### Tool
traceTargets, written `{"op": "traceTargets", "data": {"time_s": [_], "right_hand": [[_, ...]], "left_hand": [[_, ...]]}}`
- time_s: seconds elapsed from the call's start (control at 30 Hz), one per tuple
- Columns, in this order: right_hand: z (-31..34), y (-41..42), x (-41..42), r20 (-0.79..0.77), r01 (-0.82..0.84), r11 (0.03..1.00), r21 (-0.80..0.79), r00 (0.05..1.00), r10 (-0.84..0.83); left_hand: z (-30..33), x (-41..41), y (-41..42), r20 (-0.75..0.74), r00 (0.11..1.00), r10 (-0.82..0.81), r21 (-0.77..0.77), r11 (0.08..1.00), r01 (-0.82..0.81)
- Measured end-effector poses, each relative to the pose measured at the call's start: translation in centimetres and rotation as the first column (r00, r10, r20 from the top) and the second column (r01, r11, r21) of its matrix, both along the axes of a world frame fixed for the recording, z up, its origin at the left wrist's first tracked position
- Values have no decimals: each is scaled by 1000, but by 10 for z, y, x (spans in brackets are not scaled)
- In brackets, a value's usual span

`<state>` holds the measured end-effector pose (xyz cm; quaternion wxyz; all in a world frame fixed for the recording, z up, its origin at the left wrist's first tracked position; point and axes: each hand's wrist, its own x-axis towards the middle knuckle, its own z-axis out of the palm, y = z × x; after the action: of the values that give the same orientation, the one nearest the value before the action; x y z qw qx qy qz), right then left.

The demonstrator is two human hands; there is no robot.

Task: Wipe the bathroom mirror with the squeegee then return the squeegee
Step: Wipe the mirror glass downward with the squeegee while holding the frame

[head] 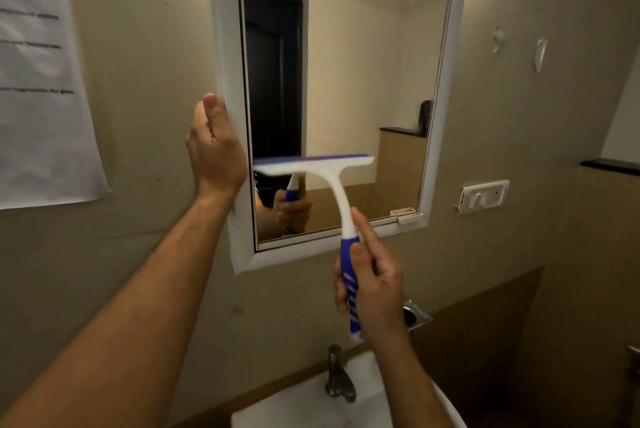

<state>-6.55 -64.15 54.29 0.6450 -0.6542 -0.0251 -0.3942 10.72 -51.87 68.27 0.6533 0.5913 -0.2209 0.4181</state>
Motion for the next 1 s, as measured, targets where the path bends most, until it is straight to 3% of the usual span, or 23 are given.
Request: {"op": "traceTargets", "data": {"time_s": [0.17, 0.5, 0.77, 1.0], "right_hand": [[31, -5, 7, 19, 5, 999, -35, 1000, -5], [-35, -1, -8, -137, 65, 997, 39, 989, -59], [-4, -6, -4, -77, -5, 1000, -8, 997, 4], [-53, -2, -14, -158, -3, 998, 67, 987, 14]], "left_hand": [[0, -1, 1, 13, 1000, -11, -11, 1000, 11], [1, -1, 2, 22, 1000, 18, -1, 1000, -18], [2, -4, 2, 6, 1000, 3, 30, 1000, -3], [0, -3, -1, 21, 999, 41, 0, 999, -41]]}}
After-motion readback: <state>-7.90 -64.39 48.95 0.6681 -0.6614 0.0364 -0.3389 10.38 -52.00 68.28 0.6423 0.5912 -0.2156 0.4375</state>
